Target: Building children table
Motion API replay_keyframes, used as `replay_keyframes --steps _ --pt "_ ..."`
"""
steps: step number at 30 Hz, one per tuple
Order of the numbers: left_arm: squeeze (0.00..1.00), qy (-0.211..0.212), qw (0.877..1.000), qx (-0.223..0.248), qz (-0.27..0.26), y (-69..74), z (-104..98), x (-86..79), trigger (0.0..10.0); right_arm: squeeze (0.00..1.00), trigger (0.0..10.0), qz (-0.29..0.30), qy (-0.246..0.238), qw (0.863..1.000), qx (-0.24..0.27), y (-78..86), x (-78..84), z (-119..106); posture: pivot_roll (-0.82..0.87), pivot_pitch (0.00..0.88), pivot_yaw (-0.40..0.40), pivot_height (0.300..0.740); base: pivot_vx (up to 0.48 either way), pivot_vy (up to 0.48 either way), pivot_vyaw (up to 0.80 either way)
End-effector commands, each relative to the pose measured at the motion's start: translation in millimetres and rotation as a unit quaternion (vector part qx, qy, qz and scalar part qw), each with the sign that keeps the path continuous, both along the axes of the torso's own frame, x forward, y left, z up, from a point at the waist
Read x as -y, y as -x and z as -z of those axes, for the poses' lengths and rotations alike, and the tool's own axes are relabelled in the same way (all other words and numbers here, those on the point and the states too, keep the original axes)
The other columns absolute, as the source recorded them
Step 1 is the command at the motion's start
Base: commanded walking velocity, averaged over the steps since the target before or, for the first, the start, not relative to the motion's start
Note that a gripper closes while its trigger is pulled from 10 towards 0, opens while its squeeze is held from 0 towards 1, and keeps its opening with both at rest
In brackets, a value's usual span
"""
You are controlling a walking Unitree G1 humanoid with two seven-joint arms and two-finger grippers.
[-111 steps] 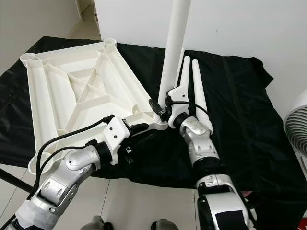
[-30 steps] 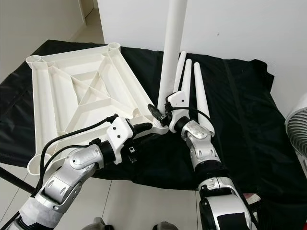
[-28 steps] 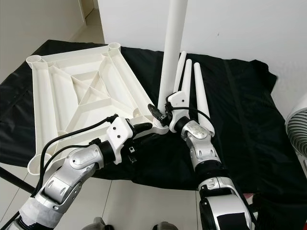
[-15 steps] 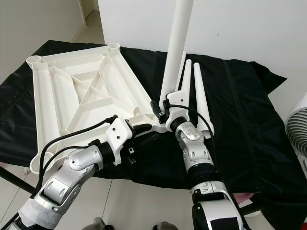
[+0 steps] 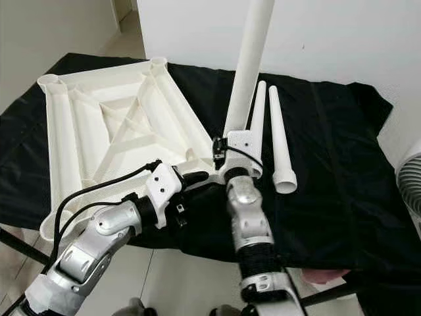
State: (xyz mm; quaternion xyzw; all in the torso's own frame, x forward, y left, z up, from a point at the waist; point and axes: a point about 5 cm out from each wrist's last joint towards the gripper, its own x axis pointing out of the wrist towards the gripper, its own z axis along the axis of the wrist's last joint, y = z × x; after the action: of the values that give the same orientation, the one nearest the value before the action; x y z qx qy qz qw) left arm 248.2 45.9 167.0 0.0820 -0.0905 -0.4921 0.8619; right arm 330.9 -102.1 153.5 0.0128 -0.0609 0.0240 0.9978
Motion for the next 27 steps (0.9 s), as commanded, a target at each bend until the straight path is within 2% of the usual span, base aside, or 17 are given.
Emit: replay_keyframes --steps 1,2,3,15,16,17,18,19,21,23,25,27 --pt "0.0 -0.007 1.0 -0.007 0.021 2.6 2.7 2.1 10.0 0.0 10.0 0.021 -0.017 0.999 -0.026 3.8 1.0 10.3 -0.05 0.042 -0.004 0.74 0.0 0.0 0.0" --pt "0.0 -0.007 1.0 -0.007 0.021 2.6 2.7 2.1 10.0 0.0 10.0 0.021 -0.017 0.999 -0.026 3.8 1.0 10.3 -0.05 0.042 -0.004 0.74 0.0 0.0 0.0" --pt "0.0 -0.007 1.0 -0.007 0.021 2.6 2.8 2.2 10.0 1.0 10.0 0.019 -0.018 0.999 -0.021 3.5 1.5 8.3 -0.05 0.042 -0.004 0.74 0.0 0.0 0.0" --pt "0.0 -0.005 1.0 -0.008 0.021 3.3 3.3 2.6 10.0 1.0 10.0 -0.016 -0.028 0.999 -0.021 5.3 -2.9 2.2 -0.05 0.041 -0.011 0.74 0.0 0.0 0.0" --pt "0.0 -0.006 1.0 -0.008 0.02 3.5 3.5 2.5 10.0 1.0 10.0 -0.041 -0.026 0.999 -0.023 5.2 -4.3 1.9 -0.05 0.041 -0.011 0.74 0.0 0.0 0.0" --pt "0.0 -0.007 1.0 -0.008 0.019 3.3 3.8 1.5 10.0 0.04 10.0 -0.085 -0.015 0.996 -0.028 5.2 -5.2 2.7 -0.05 0.041 -0.011 0.74 0.0 0.0 0.0" --pt "0.0 -0.007 1.0 -0.008 0.018 3.3 3.8 0.6 10.0 0.0 10.0 -0.118 -0.006 0.992 -0.032 5.4 -4.7 3.5 -0.05 0.05 -0.007 0.74 0.0 0.0 0.0" --pt "0.0 -0.008 1.0 -0.008 0.016 3.1 3.9 -0.2 10.0 0.0 10.0 -0.142 0.002 0.989 -0.036 5.3 -3.4 4.2 -0.05 0.05 -0.007 0.74 0.0 0.0 0.0" --pt "0.0 -0.008 1.0 -0.008 0.016 3.1 3.9 -0.2 10.0 0.0 10.0 -0.142 0.002 0.989 -0.036 5.3 -3.4 4.2 -0.05 0.05 -0.007 0.74 0.0 0.0 0.0" --pt "0.0 -0.01 1.0 -0.007 0.014 2.4 3.9 -2.1 10.0 0.0 10.0 -0.182 0.021 0.982 -0.036 3.5 2.6 4.0 -0.05 0.055 -0.002 0.74 0.0 0.0 0.0" --pt "0.0 -0.01 1.0 -0.007 0.014 2.4 3.9 -2.1 10.0 0.0 10.0 -0.182 0.021 0.982 -0.036 3.5 2.6 4.0 -0.05 0.055 -0.002 0.74 0.0 0.0 0.0" --pt "0.0 -0.012 1.0 -0.007 0.011 1.8 4.0 -3.9 10.0 0.0 10.0 -0.225 0.059 0.972 -0.026 1.1 10.5 1.4 -0.05 0.057 0.001 0.74 0.0 0.0 0.0"
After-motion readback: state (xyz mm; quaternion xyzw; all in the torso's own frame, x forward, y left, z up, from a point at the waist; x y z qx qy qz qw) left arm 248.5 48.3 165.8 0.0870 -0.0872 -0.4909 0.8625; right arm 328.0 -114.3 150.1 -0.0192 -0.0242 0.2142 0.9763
